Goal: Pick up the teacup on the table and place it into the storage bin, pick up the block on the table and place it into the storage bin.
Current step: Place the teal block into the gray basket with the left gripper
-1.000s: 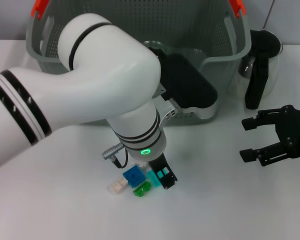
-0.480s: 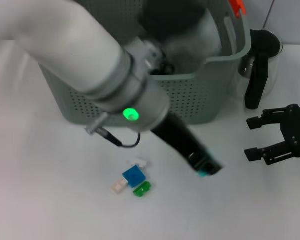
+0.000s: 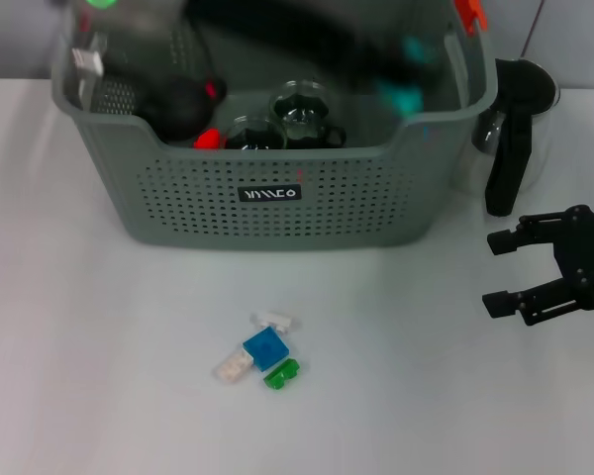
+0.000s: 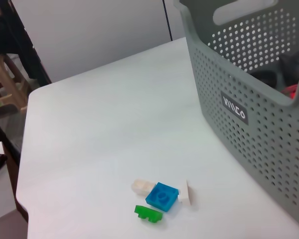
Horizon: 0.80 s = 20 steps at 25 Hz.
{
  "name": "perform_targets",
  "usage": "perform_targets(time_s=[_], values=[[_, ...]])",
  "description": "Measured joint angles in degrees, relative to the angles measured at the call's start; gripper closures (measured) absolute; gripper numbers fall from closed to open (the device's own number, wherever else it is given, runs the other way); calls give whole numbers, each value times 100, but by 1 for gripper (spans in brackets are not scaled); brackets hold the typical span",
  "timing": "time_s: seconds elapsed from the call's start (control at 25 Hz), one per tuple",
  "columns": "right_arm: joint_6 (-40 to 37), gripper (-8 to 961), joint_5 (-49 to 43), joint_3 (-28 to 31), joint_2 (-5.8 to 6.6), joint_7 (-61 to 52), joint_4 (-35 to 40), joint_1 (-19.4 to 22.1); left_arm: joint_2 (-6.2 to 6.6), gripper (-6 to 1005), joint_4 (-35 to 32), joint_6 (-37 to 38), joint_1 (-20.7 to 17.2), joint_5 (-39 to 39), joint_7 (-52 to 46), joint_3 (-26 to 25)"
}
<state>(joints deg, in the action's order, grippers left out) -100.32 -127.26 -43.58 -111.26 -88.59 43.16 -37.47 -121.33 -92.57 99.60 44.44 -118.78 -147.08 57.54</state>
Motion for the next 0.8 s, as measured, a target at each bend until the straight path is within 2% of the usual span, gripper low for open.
perform_targets(time_s=[0.12,0.28,0.4,0.52,0.68,0.8], values=[[-6,8,0,-16,-22,0,0,-35,322,525,632,-530,357,-128,124,-253],[-5,8,0,-39,-36,0,0,-56,837,505,2114,-1334,890,-425,204,-267],[-24,8,0,-34,-44,-4,0,-87,1059,489,3156,-1700,1244,-659,302,-278],[-31,9,0,-41,-45,-18,0,-92,1068,474,3611,-2049,1360,-975,321,-256],[-32,9,0,-47,-44,-40,-1,-101,897,453,3618,-2352,1279,-1420,276,-251],[-34,9,0,-43,-41,-41,0,-103,864,438,3609,-2394,1252,-1552,270,-268]])
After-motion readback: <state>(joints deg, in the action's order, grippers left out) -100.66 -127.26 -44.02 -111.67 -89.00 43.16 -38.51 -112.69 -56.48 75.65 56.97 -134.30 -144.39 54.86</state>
